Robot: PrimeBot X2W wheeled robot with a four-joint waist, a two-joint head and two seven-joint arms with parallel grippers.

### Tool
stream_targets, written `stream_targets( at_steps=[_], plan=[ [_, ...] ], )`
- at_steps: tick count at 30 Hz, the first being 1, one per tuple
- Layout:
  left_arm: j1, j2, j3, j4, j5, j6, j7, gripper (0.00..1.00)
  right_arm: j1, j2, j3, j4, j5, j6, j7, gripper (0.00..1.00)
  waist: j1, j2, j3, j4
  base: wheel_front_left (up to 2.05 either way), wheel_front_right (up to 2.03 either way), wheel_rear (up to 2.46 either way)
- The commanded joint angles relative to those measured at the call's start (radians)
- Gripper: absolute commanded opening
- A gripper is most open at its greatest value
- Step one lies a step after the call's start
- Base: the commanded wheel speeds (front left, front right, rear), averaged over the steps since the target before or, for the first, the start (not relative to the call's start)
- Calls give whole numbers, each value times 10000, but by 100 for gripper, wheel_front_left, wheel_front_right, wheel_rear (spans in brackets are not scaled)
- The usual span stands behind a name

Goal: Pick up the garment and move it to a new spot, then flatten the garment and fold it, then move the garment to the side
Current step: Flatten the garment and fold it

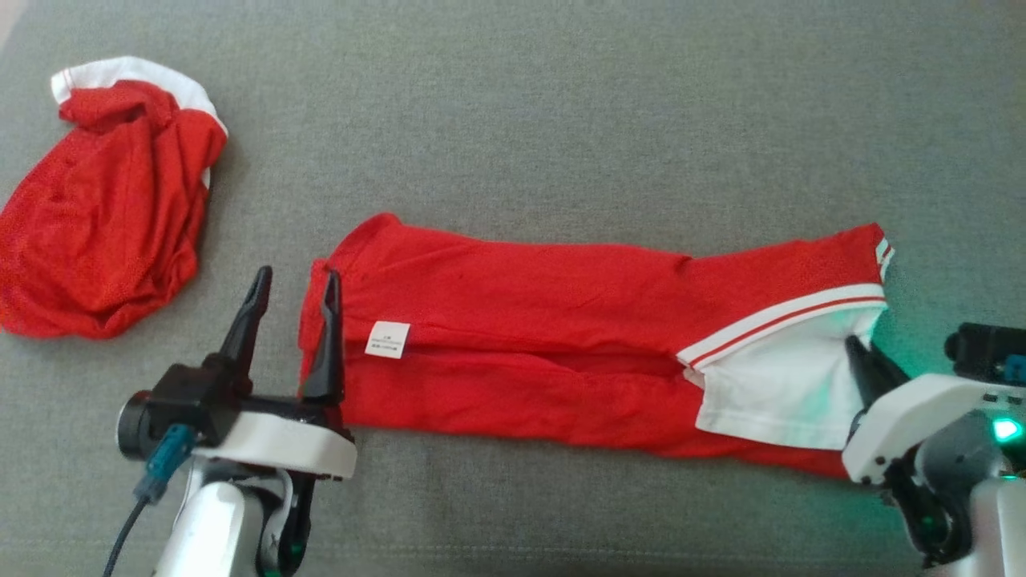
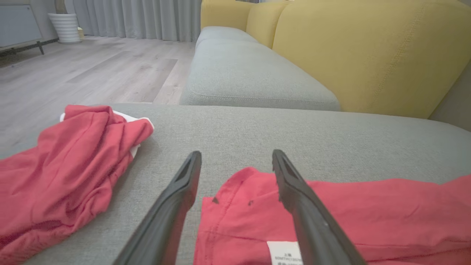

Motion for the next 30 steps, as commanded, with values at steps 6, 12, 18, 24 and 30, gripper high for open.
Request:
stream_targets(
  at_steps=[6, 12, 18, 24, 30],
  plan=[
    [-131, -41, 439, -264, 194, -64, -124, 100, -201, -474, -544, -651, -599, 67, -535, 0, -1, 0, -323, -113, 0, 0, 0],
    [-55, -118, 515, -276, 286, -57, -124, 100, -316, -861, -1485, -851, -775, 67, -506, 0, -1, 0, -517, -160, 0, 0, 0],
    [69, -174, 581, -250, 350, -57, -124, 100, -489, -1025, -892, -1398, -834, 67, -415, 0, -1, 0, -789, -210, 0, 0, 0],
    [230, -225, 506, -146, 425, -82, -124, 100, -660, -508, 1150, -2747, -492, 67, -218, 0, -1, 0, -1244, -179, 0, 0, 0],
    [299, -266, 339, -39, 484, -143, -124, 100, -757, -72, 3562, -2265, 806, 67, -551, 0, -1, 0, -1527, -12, 0, 0, 0]
  ],
)
